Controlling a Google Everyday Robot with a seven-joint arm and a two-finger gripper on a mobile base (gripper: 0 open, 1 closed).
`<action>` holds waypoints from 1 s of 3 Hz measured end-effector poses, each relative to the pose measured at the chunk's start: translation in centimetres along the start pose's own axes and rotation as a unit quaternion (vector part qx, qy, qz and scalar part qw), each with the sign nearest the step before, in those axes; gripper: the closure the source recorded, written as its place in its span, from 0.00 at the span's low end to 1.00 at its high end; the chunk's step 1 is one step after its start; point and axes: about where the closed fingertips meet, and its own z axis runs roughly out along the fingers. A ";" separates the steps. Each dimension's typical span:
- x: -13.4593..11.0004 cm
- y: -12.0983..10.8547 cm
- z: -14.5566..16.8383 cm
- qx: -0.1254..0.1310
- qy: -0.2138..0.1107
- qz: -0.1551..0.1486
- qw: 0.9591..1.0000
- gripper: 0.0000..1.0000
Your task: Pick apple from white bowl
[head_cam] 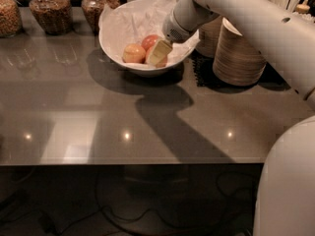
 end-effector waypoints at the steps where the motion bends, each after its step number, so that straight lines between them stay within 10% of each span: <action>1: 0.4 0.7 0.5 -0.014 0.004 0.010 1.000 0.29; 3: 1.9 1.6 1.4 -0.033 0.016 0.035 0.999 0.36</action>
Offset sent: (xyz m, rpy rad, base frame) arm -0.0134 -0.0044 -0.0210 0.0154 0.0922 -0.0251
